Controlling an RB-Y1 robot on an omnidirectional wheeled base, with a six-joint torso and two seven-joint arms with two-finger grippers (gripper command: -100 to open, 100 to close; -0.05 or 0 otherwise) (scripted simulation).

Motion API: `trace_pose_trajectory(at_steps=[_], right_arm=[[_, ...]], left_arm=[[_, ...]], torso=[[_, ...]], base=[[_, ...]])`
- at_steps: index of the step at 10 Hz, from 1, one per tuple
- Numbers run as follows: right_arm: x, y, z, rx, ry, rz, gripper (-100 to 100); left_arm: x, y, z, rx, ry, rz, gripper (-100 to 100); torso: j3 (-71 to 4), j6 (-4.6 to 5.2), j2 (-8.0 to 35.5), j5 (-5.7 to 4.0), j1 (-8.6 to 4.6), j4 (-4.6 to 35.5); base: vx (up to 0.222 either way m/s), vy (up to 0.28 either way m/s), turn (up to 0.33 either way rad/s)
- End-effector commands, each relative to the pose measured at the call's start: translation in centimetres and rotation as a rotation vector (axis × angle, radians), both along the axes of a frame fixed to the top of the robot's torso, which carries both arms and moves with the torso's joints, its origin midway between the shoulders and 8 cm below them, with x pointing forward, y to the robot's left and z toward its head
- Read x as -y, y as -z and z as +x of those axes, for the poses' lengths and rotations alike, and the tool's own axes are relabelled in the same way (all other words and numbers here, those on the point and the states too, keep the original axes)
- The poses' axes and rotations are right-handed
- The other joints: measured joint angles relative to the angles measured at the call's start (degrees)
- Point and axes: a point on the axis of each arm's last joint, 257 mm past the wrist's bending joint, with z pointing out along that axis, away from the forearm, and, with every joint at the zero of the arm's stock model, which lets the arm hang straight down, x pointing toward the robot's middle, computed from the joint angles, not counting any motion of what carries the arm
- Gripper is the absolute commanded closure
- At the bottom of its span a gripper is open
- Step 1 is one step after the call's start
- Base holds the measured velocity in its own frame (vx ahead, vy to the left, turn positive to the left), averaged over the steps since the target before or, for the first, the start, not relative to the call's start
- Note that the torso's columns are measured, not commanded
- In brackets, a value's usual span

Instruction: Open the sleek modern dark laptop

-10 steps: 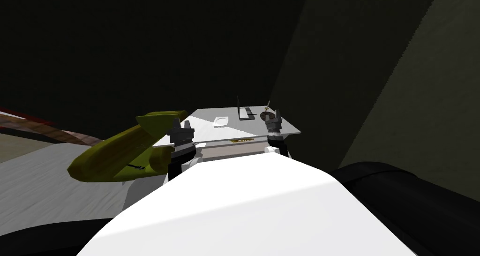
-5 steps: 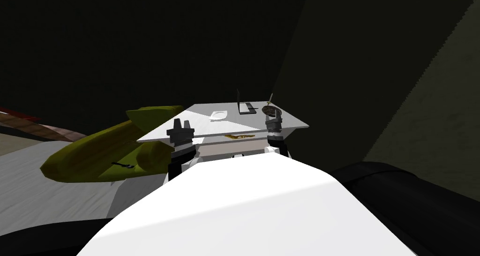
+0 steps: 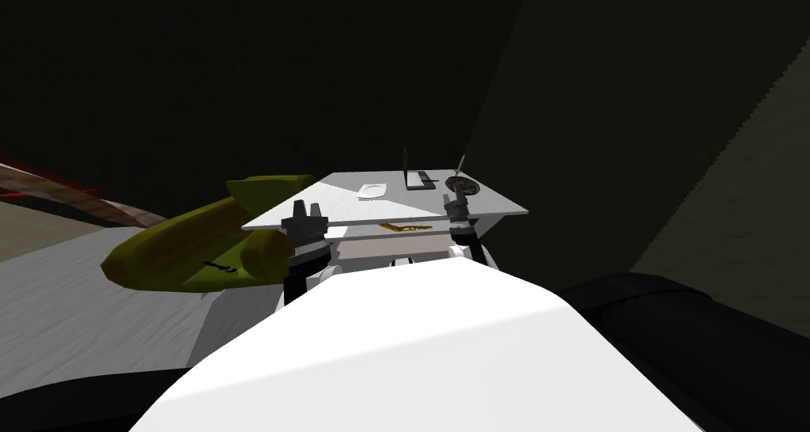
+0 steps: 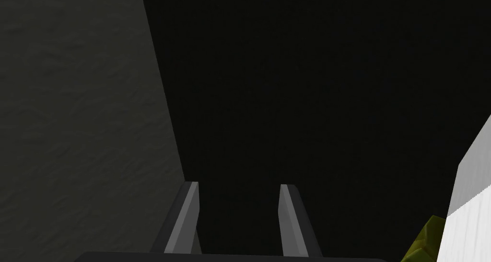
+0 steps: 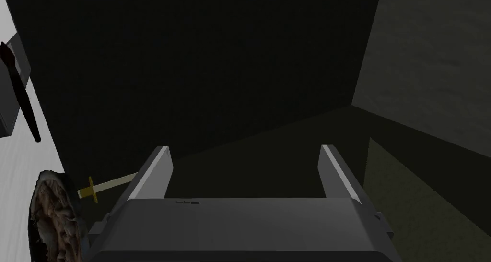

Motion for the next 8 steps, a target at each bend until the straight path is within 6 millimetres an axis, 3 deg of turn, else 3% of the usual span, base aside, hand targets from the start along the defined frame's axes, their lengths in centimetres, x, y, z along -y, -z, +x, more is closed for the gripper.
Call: trace_pose_trajectory(at_steps=[1,5,8], right_arm=[[-1.6,0.8,1.7,-0.017,-0.011,-0.156,-100],[-3.2,2.7,5.0,-0.032,0.002,-0.433,-100],[-3.3,4.2,7.2,-0.046,0.021,-0.61,-100]], left_arm=[[0.0,0.0,0.0,0.0,0.0,0.0,0],[0.0,0.0,0.0,0.0,0.0,0.0,0],[0.0,0.0,0.0,0.0,0.0,0.0,0]], torso=[[-0.02,0.0,-0.02,0.0,0.0,0.0],[-0.03,0.01,-0.03,0.02,0.06,-0.01],[-0.08,0.04,-0.11,-0.01,-0.06,-0.03]], base=[[-0.076,0.003,0.112],[-0.083,0.029,0.155],[-0.056,0.025,0.118]])
